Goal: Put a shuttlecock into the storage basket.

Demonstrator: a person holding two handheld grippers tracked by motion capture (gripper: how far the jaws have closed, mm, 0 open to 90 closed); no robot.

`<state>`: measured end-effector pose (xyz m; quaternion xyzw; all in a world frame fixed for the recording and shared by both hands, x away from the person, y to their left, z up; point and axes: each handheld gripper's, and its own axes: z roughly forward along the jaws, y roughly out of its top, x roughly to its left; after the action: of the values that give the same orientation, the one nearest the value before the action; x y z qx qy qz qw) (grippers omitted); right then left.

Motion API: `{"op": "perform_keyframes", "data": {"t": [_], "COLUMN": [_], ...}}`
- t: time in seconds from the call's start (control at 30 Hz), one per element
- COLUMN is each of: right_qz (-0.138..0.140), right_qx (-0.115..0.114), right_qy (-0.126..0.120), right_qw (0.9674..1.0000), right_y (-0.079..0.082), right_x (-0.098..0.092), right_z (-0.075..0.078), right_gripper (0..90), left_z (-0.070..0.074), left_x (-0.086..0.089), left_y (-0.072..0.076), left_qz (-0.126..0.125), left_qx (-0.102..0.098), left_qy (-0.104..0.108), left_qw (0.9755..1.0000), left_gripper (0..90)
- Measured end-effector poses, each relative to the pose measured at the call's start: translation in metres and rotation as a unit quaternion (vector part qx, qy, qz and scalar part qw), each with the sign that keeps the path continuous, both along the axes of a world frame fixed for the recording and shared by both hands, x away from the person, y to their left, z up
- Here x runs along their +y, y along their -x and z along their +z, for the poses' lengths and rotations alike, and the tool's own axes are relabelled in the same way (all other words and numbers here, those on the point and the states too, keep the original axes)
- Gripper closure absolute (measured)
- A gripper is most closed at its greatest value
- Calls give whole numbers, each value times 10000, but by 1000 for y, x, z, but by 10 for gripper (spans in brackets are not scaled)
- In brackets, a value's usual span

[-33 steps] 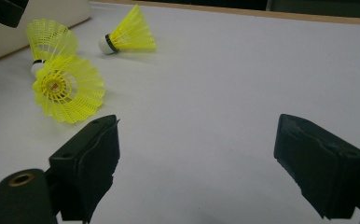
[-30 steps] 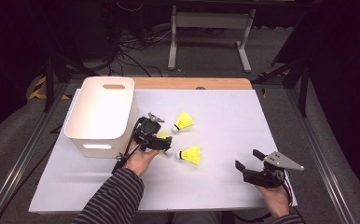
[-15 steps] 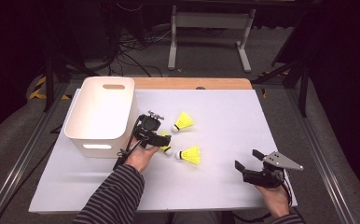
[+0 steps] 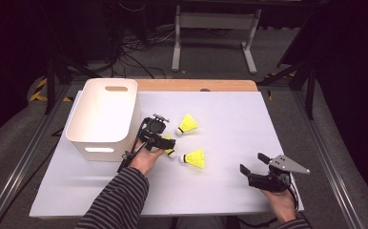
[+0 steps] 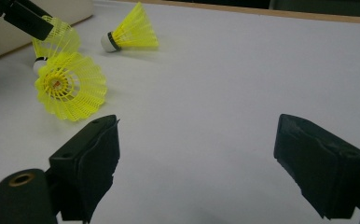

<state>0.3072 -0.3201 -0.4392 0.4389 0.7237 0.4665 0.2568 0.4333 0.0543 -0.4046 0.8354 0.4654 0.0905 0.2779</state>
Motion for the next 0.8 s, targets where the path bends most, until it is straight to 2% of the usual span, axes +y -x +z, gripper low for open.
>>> {"op": "perform_keyframes", "data": {"t": [0.3,0.43,0.8], "right_qz": [13,2,10], "right_qx": [-8,-4,-9], "right_qy": [-4,-3,-9], "right_qw": [10000,10000,10000], "right_y": [0,0,0], "right_x": [0,0,0], "right_z": [0,0,0], "right_gripper": [145,145,145], "left_z": [-2,-3,-3], "left_x": [-2,-3,-1], "left_y": [0,1,3], "left_qz": [-57,-62,-133], "left_qx": [4,75,115], "left_qy": [-114,-78,-36], "left_qw": [9999,9999,9998], "left_gripper": [346,363,458]}}
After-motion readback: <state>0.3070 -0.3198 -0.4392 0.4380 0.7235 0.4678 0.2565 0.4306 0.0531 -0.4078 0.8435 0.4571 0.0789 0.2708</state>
